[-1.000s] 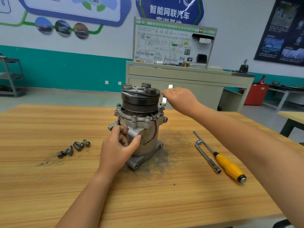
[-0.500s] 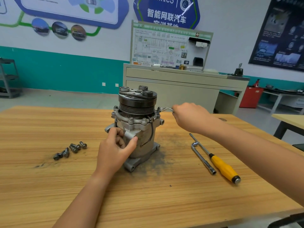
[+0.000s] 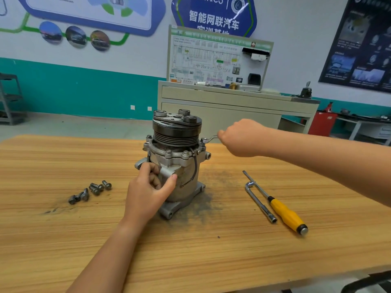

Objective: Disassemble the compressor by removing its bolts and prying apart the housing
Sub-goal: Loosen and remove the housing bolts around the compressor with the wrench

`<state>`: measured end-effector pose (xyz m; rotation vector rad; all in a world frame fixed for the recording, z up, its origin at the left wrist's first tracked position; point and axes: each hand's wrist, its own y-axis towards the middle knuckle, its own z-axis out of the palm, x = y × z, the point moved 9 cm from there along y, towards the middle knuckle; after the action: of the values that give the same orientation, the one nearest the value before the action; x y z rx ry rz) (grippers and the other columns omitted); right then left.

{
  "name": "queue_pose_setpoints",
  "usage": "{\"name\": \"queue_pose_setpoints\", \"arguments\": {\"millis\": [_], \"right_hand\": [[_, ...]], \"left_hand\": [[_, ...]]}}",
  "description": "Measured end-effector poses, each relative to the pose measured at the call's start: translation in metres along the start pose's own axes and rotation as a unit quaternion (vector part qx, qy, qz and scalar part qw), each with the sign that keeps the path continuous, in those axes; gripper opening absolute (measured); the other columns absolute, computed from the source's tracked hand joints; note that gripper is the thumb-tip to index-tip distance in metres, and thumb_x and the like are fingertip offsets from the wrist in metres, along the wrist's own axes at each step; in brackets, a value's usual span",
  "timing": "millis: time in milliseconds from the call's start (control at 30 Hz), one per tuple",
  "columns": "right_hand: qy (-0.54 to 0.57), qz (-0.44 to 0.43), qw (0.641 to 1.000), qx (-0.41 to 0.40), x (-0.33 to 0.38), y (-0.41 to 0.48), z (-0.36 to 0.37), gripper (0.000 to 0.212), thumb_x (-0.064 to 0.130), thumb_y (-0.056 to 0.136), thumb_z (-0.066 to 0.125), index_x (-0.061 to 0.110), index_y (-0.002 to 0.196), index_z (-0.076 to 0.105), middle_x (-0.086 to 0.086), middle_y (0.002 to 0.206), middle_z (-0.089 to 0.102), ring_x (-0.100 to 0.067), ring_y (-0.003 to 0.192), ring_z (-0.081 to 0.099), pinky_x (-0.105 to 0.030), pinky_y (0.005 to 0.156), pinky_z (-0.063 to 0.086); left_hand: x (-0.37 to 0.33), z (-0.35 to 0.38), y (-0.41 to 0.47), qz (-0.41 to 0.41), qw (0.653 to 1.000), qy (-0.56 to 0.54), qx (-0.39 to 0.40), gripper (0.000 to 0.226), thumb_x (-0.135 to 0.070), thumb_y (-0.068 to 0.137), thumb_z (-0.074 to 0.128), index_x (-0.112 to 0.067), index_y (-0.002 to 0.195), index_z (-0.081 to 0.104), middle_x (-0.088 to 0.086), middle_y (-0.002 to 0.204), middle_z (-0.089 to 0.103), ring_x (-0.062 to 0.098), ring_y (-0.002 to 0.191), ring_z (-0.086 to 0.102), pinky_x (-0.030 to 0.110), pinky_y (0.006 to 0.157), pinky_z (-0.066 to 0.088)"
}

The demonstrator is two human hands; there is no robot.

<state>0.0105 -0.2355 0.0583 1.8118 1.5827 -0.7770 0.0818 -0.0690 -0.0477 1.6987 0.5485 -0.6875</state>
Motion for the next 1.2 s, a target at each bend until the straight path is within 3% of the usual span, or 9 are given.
{"name": "queue_pose_setpoints", "arguments": {"millis": [100,267,367,500,600,700,833,1033,1200], "right_hand": [[0.01,0.024,0.999,-0.038,-0.01,0.019,0.009,0.018,-0.002,0.09,0.041,0.004,0.106,0.048,0.0,0.06,0.039,-0.016,0.049,0.039,-0.025,0.041,0.025],[0.159,0.06,0.962,-0.214,-0.007,0.041,0.022,0.033,-0.005,0.091,0.039,0.002,0.122,0.047,-0.014,0.11,0.06,-0.029,0.096,0.059,-0.034,0.07,0.048],[0.388,0.206,0.833,-0.337,-0.028,0.02,0.04,0.027,0.005,0.096,0.042,0.001,0.119,0.055,-0.017,0.087,0.066,-0.03,0.073,0.062,-0.036,0.058,0.046],[0.625,0.334,0.618,-0.34,-0.027,-0.017,0.094,0.017,0.016,0.098,0.041,0.01,0.104,0.056,-0.004,0.083,0.065,-0.019,0.066,0.063,-0.032,0.061,0.05],[0.658,0.321,0.599,-0.324,-0.005,-0.033,0.107,0.009,0.017,0.098,0.041,0.02,0.095,0.049,0.007,0.075,0.059,-0.005,0.057,0.059,-0.008,0.047,0.041],[0.678,0.313,0.593,-0.301,0.015,-0.037,0.117,0.009,0.02,0.098,0.041,0.023,0.1,0.049,0.014,0.074,0.057,-0.003,0.06,0.06,-0.008,0.047,0.039],[0.673,0.27,0.608,-0.322,0.031,-0.036,0.109,0.009,0.02,0.096,0.045,0.026,0.102,0.049,0.013,0.072,0.057,-0.005,0.061,0.061,-0.013,0.052,0.044],[0.754,0.258,0.53,-0.291,0.05,-0.036,0.13,0.02,0.018,0.096,0.045,0.034,0.084,0.049,0.007,0.067,0.059,0.0,0.057,0.06,-0.016,0.056,0.049],[0.794,0.236,0.472,-0.301,0.059,-0.034,0.132,0.022,0.014,0.096,0.045,0.032,0.085,0.053,0.004,0.062,0.056,-0.006,0.055,0.061,-0.026,0.059,0.054]], "left_hand": [[0.0,0.002,0.0,-0.003,1.0,0.002,0.011,0.027,-0.034,0.075,0.068,-0.028,0.077,0.042,-0.009,0.047,0.044,0.005,0.044,0.042,0.015,0.044,0.031],[0.0,0.001,0.0,-0.007,1.0,-0.005,0.018,0.026,-0.036,0.074,0.068,-0.026,0.078,0.044,-0.009,0.047,0.047,0.005,0.044,0.041,0.016,0.043,0.031],[0.0,-0.001,0.0,-0.011,1.0,0.008,0.019,0.027,-0.036,0.073,0.069,-0.024,0.079,0.046,-0.007,0.05,0.048,0.007,0.046,0.045,0.021,0.045,0.035],[-0.018,-0.015,0.003,0.039,0.997,0.054,-0.04,0.031,-0.03,0.072,0.075,-0.021,0.074,0.044,-0.005,0.062,0.048,0.004,0.059,0.047,0.011,0.053,0.034],[-0.064,-0.028,0.002,0.201,0.973,0.085,-0.072,0.027,-0.034,0.075,0.06,-0.011,0.085,0.049,0.003,0.08,0.053,0.01,0.074,0.048,0.017,0.072,0.039],[-0.112,-0.016,0.002,0.326,0.928,0.168,-0.068,0.023,-0.029,0.082,0.059,-0.014,0.097,0.05,0.011,0.091,0.063,0.018,0.09,0.053,0.037,0.077,0.042],[-0.172,0.028,0.027,0.441,0.861,0.248,0.048,0.016,-0.022,0.087,0.056,-0.012,0.096,0.065,0.007,0.09,0.069,0.022,0.088,0.061,0.036,0.083,0.042],[-0.138,0.123,0.082,0.302,0.68,0.554,0.374,0.031,-0.026,0.095,0.05,-0.025,0.125,0.057,-0.005,0.125,0.06,0.017,0.12,0.051,0.047,0.112,0.014],[-0.114,0.14,0.087,0.267,0.639,0.583,0.425,0.027,-0.022,0.094,0.052,-0.025,0.119,0.062,-0.002,0.114,0.064,0.021,0.101,0.058,0.035,0.093,0.045]]}}
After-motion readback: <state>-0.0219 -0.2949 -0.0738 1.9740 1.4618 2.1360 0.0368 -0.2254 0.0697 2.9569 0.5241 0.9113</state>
